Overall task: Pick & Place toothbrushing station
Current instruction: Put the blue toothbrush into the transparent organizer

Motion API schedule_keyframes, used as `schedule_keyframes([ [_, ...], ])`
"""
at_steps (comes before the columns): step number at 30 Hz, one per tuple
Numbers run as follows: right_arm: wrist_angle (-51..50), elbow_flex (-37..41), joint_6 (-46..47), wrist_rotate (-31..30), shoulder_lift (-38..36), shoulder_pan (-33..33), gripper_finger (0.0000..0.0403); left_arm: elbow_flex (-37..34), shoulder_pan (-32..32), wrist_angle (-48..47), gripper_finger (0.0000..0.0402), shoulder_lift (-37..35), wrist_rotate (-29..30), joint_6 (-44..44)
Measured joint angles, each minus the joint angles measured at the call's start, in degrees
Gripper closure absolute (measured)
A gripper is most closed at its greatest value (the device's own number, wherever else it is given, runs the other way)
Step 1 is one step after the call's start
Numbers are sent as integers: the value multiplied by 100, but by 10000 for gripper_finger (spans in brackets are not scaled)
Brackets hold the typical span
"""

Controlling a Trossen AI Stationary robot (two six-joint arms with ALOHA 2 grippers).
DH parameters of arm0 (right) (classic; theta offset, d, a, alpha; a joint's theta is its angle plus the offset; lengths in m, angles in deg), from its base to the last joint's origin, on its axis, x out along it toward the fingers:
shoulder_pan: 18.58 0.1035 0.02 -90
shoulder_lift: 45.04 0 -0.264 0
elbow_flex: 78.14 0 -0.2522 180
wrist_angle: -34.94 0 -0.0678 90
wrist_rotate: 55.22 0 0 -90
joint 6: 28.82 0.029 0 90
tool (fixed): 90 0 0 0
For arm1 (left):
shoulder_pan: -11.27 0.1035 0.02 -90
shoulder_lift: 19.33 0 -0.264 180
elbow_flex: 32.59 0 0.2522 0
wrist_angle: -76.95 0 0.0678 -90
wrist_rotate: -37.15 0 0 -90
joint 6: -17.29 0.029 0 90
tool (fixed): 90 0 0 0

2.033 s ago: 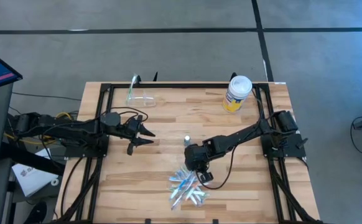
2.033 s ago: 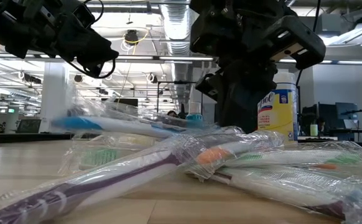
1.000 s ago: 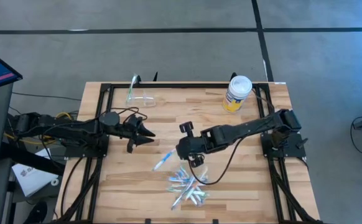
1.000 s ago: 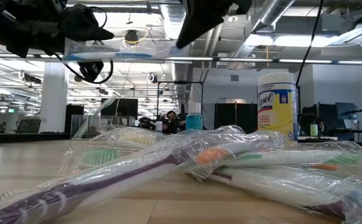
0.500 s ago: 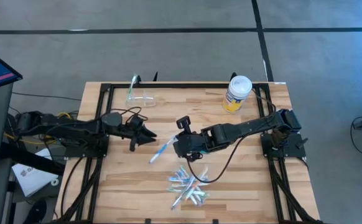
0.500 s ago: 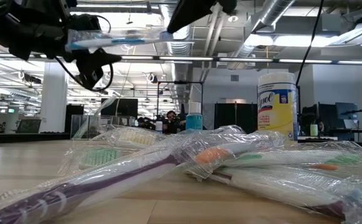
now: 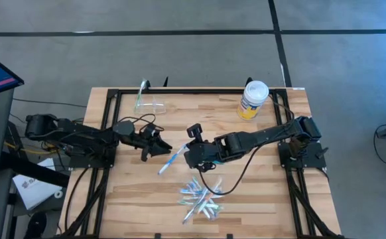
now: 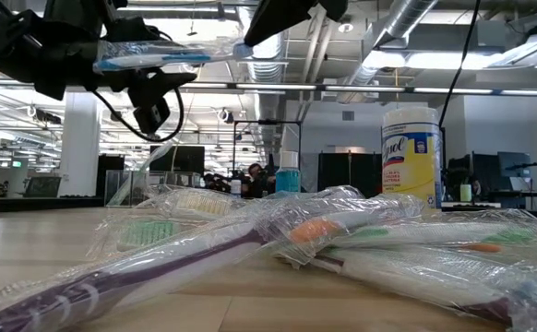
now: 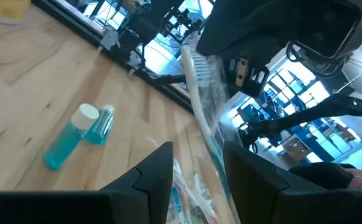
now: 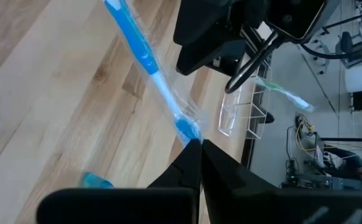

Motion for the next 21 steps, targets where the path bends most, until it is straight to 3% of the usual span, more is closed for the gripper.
schedule_keyframes([
  [13,11,1,-92,0,0,-22,403,38,0,312,266,385,-3,-326],
  [21,2,3,-90,22,0,-22,403,562,-215,349,266,728,-253,-344],
])
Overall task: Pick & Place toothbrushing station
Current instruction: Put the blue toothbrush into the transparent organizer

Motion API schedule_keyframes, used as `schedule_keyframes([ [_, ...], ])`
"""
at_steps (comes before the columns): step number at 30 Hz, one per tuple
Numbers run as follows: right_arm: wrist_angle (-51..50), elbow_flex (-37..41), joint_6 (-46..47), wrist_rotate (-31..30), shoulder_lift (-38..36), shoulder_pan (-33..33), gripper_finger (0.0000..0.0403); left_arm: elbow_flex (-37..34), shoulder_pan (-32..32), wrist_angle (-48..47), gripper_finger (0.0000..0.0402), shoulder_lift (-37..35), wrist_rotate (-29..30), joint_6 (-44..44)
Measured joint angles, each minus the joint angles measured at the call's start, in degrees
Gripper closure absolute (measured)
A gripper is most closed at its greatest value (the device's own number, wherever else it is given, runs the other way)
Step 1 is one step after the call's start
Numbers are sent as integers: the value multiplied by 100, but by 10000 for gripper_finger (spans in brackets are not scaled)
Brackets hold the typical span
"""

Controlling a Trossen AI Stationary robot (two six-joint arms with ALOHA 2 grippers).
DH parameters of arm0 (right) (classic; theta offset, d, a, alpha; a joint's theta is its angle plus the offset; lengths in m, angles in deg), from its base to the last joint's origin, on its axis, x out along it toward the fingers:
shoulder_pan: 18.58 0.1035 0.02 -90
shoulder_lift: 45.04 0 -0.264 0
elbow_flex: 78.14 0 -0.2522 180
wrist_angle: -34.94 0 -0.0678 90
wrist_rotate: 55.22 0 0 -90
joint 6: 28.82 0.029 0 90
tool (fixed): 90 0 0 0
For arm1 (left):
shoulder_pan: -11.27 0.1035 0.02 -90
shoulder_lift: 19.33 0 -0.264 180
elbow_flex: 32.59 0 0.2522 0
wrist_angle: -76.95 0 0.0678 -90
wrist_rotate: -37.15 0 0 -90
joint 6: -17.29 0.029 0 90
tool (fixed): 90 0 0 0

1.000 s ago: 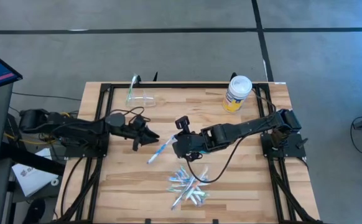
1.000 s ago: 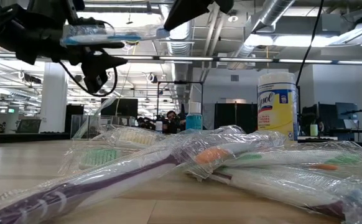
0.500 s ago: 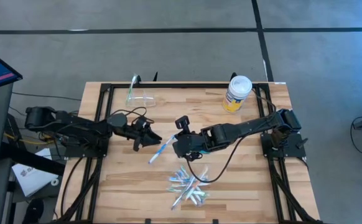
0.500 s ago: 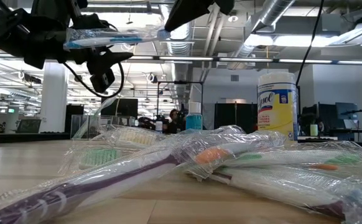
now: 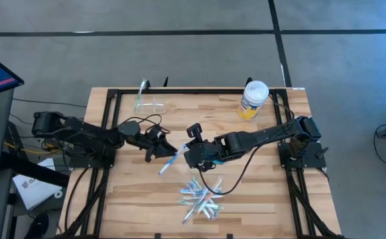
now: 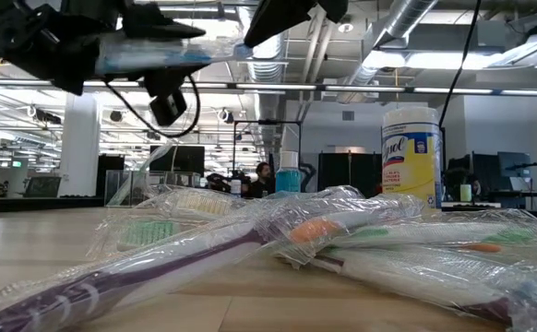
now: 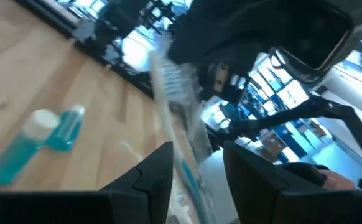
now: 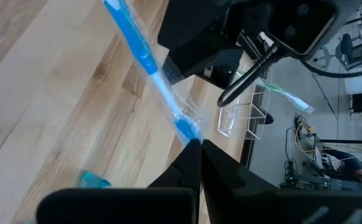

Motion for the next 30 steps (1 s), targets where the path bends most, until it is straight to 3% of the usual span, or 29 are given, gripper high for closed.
schedule_keyframes([
  [11,-2,0,2,2,2,11,403,353,-113,-21,266,751,-98,33],
  [22,-1,0,4,2,2,11,403,395,-107,114,267,816,-82,178],
  [30,7,0,4,3,2,11,403,394,-107,107,341,816,73,225],
])
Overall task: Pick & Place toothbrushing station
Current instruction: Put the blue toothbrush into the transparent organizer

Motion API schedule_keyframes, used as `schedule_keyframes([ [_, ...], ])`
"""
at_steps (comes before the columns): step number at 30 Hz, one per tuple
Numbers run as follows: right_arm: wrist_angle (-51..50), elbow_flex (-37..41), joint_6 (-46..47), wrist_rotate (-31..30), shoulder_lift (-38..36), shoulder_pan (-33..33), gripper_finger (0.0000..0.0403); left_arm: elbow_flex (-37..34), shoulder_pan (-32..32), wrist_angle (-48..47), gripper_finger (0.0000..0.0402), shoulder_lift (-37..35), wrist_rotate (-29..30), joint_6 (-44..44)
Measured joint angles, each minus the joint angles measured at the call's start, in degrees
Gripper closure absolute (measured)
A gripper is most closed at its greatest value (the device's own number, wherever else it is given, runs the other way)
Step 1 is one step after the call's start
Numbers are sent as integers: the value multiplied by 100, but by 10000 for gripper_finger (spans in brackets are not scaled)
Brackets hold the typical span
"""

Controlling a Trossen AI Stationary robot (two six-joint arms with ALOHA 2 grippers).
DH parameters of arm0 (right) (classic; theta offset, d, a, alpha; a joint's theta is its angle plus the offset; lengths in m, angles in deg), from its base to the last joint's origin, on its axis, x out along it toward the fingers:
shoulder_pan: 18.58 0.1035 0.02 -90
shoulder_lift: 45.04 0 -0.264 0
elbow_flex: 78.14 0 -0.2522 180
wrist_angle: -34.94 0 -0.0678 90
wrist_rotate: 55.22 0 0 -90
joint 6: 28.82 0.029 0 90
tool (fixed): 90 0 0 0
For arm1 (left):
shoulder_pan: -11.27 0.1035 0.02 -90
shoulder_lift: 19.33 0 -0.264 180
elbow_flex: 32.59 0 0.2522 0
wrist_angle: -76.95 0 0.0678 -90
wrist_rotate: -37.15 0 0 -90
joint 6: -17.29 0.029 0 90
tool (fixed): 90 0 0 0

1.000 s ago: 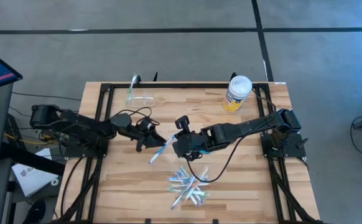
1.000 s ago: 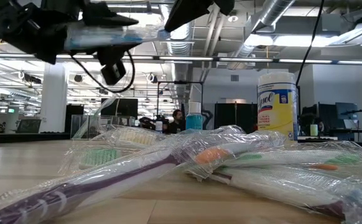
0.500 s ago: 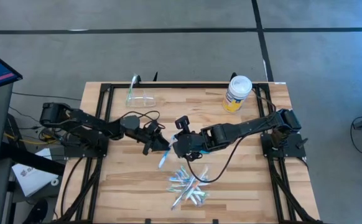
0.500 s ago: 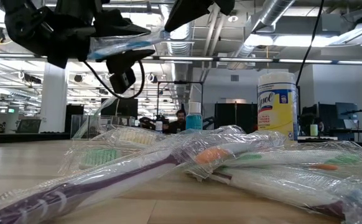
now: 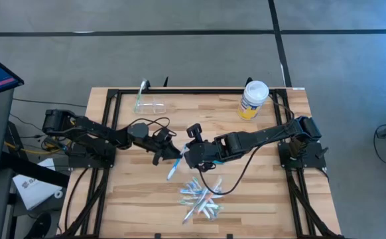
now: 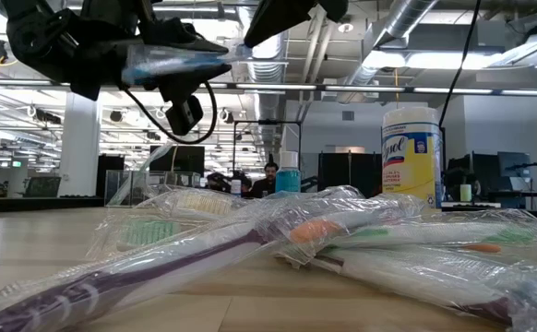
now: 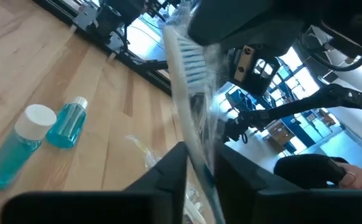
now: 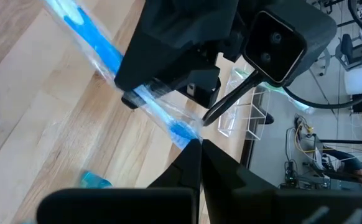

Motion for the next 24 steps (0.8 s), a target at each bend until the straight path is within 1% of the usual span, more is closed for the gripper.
schedule_keyframes([
  [3,22,0,2,10,0,8,403,-10,13,-51,382,0,84,95],
  [4,22,0,22,13,0,11,403,-10,11,-55,388,2,97,101],
  [10,11,0,100,21,0,26,403,-10,24,-67,388,2,152,183],
  [13,6,0,83,21,0,45,395,-10,17,-68,393,2,136,264],
  [15,-5,0,23,15,0,73,380,-10,20,-63,391,2,147,271],
  [18,-14,0,55,13,0,97,347,-10,20,-51,389,0,145,286],
  [21,-52,0,205,15,-23,103,314,-10,18,-42,392,0,138,326],
  [24,-156,0,489,1,-88,78,289,-10,57,-16,391,-11,140,422],
])
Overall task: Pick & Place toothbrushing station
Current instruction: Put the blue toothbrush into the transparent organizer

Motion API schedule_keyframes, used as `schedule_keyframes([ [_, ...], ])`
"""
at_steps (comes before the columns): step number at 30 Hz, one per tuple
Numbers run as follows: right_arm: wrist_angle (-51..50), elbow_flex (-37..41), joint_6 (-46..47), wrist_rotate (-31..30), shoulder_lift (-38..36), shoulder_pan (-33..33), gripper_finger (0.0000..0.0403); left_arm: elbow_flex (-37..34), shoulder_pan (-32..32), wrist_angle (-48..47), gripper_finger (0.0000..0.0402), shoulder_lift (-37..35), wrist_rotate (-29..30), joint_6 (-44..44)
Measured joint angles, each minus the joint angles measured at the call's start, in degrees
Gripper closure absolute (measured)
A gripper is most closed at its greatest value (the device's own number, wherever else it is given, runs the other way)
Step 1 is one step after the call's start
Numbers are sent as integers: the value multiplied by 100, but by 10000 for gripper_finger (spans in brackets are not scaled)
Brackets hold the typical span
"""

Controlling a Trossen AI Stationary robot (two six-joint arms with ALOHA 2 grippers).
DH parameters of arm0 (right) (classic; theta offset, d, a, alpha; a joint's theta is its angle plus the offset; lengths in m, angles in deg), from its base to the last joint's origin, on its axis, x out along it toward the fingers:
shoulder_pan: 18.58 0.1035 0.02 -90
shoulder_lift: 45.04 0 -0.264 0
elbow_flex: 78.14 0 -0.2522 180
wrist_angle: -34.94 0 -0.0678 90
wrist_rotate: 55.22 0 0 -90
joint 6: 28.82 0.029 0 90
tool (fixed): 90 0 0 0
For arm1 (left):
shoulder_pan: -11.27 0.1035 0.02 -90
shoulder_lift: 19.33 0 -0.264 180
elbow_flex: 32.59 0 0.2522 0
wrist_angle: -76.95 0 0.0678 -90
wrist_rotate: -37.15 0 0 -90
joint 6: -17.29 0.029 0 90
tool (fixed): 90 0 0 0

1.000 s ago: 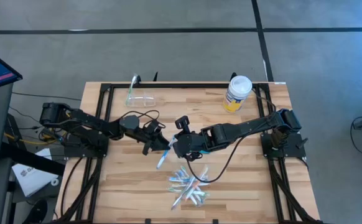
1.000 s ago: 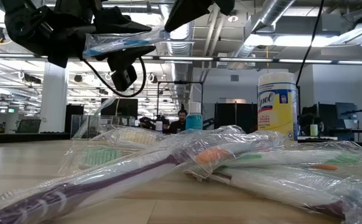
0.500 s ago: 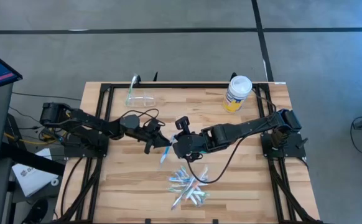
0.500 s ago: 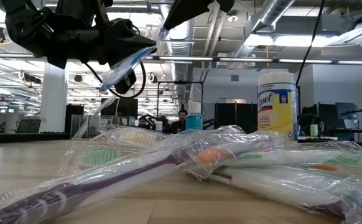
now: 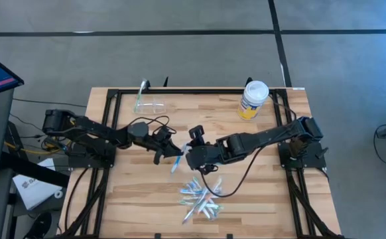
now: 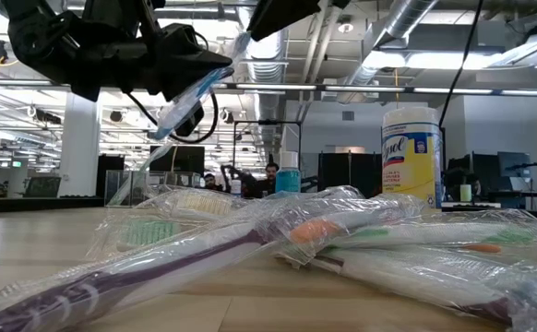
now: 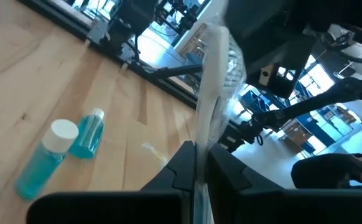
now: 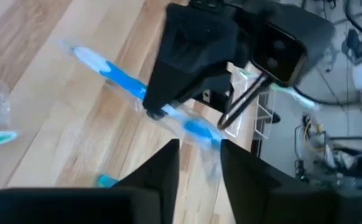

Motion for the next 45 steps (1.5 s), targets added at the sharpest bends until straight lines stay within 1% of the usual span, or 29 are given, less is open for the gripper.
schedule_keyframes([
  [3,-233,22,330,18,-172,-10,277,-3,73,-63,391,-56,-10,45],
  [5,-192,-5,517,18,-301,-15,276,-3,117,-96,391,-66,-7,100],
  [6,-363,11,613,17,-384,-15,277,-8,136,-139,392,-106,-9,124],
  [8,-327,-4,781,38,-467,-12,280,0,162,-148,392,-141,6,203],
  [10,-505,44,958,138,-596,-6,286,-22,194,-318,392,-240,56,305],
  [14,-324,410,1166,456,-853,-4,296,-96,256,-490,392,-516,295,513],
  [17,-53,883,1256,469,-1094,-4,302,-350,356,-591,392,-916,491,588],
  [19,342,1259,1294,489,-1305,-4,305,-554,433,-595,392,-1262,653,600],
  [24,1683,2353,1315,773,-2000,-20,306,-942,626,-774,392,-2164,1007,830],
  [27,2448,2976,1339,769,-2410,-29,306,-1064,721,-1012,392,-2614,1291,1037],
  [29,2813,3333,1438,768,-2617,-52,306,-1087,765,-1330,392,-2861,1579,1166],
  [34,3166,3902,1849,757,-2924,-91,306,-1143,903,-1958,392,-3323,2394,1514],
  [38,3367,4201,2073,746,-2961,-143,306,-1139,1060,-2164,392,-3596,2920,1830],
  [45,3771,4632,2261,740,-2954,-287,306,-1139,1483,-2187,392,-3941,3469,2243],
])
